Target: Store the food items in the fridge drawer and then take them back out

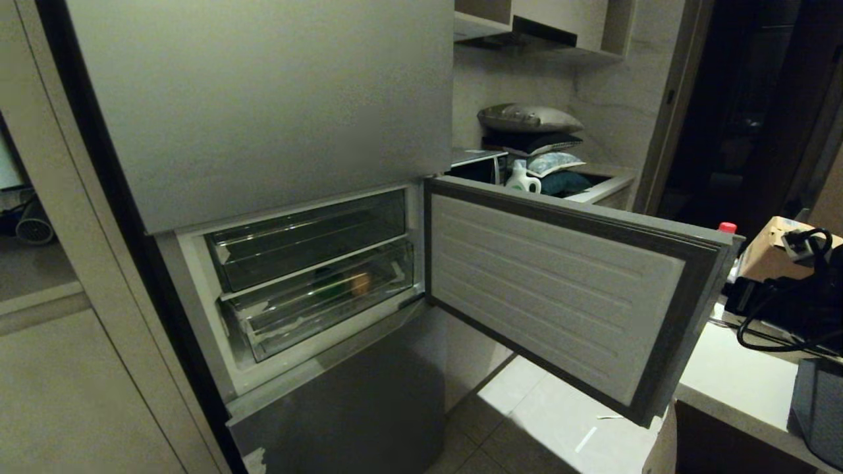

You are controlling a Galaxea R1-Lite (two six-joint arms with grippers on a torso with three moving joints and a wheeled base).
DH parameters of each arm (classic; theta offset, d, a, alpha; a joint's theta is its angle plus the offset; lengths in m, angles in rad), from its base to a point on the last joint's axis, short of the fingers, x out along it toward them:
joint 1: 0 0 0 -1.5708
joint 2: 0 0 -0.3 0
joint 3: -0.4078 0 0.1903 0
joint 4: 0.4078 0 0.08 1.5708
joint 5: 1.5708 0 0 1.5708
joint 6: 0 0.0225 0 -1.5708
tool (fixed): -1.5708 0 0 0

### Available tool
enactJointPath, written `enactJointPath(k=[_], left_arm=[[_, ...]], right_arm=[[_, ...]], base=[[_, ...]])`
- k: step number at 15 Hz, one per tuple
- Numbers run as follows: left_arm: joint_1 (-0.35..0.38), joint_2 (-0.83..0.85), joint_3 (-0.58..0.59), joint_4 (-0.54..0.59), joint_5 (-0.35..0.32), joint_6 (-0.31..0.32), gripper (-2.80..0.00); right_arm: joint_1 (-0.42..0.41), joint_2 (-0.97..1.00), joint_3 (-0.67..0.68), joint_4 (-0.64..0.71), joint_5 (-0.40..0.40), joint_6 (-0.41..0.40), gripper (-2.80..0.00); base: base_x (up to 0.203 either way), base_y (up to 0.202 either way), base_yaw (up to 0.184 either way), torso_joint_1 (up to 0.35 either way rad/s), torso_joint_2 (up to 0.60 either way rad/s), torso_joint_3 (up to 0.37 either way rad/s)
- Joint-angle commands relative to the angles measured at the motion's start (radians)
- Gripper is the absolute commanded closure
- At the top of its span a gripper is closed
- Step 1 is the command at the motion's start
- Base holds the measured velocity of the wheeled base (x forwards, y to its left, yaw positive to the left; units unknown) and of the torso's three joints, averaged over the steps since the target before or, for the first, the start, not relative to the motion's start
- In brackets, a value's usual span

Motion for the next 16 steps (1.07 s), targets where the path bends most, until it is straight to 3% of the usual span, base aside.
enactJointPath(k=[1,5,10,13,16], left_arm=[[0.0,0.002,0.0,0.0,0.0,0.0,0.0],[0.0,0.002,0.0,0.0,0.0,0.0,0.0],[0.0,0.002,0.0,0.0,0.0,0.0,0.0],[0.0,0.002,0.0,0.0,0.0,0.0,0.0],[0.0,0.002,0.0,-0.001,0.0,0.0,0.0]], right_arm=[[0.003,-0.038,0.027,-0.006,0.004,0.001,0.0],[0.046,-0.142,0.139,-0.006,0.038,0.0,0.0],[0.172,-0.311,0.33,-0.007,0.047,-0.001,0.0],[0.303,-0.394,0.412,-0.008,0.047,-0.001,0.0],[0.49,-0.418,0.418,-0.008,0.033,-0.001,0.0]], base=[[0.0,0.0,0.0,0.0,0.0,0.0],[0.0,0.0,0.0,0.0,0.0,0.0],[0.0,0.0,0.0,0.0,0.0,0.0],[0.0,0.0,0.0,0.0,0.0,0.0],[0.0,0.0,0.0,0.0,0.0,0.0]])
